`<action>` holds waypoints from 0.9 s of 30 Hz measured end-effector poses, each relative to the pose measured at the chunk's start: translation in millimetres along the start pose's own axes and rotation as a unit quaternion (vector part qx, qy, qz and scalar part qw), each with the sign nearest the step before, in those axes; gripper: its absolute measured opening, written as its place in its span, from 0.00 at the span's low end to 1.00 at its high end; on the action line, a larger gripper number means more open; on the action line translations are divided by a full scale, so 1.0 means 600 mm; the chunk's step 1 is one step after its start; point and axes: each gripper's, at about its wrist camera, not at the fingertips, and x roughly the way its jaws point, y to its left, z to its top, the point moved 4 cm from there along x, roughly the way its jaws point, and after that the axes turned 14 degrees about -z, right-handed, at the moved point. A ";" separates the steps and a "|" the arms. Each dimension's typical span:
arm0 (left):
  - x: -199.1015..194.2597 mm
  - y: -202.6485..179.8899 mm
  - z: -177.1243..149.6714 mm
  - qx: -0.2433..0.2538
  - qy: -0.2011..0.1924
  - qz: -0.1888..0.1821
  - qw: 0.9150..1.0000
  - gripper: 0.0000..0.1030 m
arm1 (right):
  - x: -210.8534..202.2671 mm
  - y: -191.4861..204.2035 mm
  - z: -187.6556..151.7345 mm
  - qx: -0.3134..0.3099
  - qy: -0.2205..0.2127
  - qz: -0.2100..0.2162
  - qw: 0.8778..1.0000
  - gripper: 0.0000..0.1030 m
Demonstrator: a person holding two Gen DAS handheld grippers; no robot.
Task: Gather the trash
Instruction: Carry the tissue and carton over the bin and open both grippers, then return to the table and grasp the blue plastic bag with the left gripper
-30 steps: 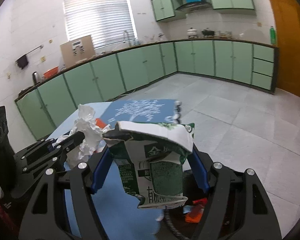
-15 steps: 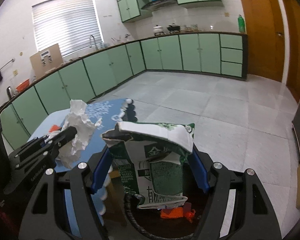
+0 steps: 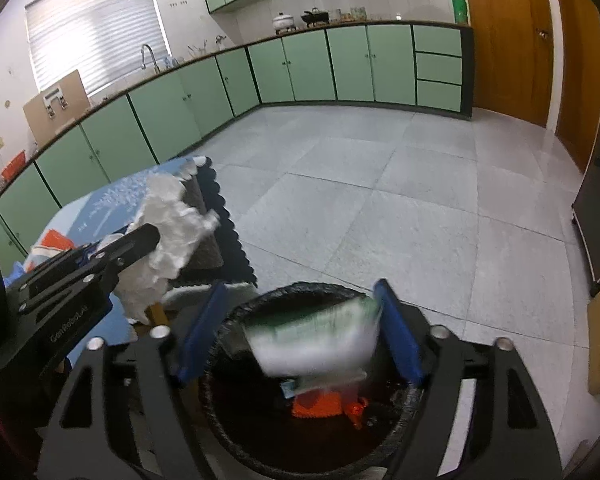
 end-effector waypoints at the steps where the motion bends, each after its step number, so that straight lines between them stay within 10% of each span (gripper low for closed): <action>1: 0.003 -0.001 0.000 0.000 0.002 -0.003 1.000 0.23 | 0.002 0.000 0.001 0.000 0.000 -0.002 1.000 0.81; 10: -0.053 0.021 0.012 -0.022 -0.023 -0.002 0.999 0.58 | -0.010 -0.018 -0.007 -0.003 -0.012 -0.042 0.999 0.87; 27: -0.354 0.180 -0.055 -0.047 -0.074 0.163 0.983 0.68 | -0.133 0.175 0.014 -0.022 -0.082 0.044 0.995 0.91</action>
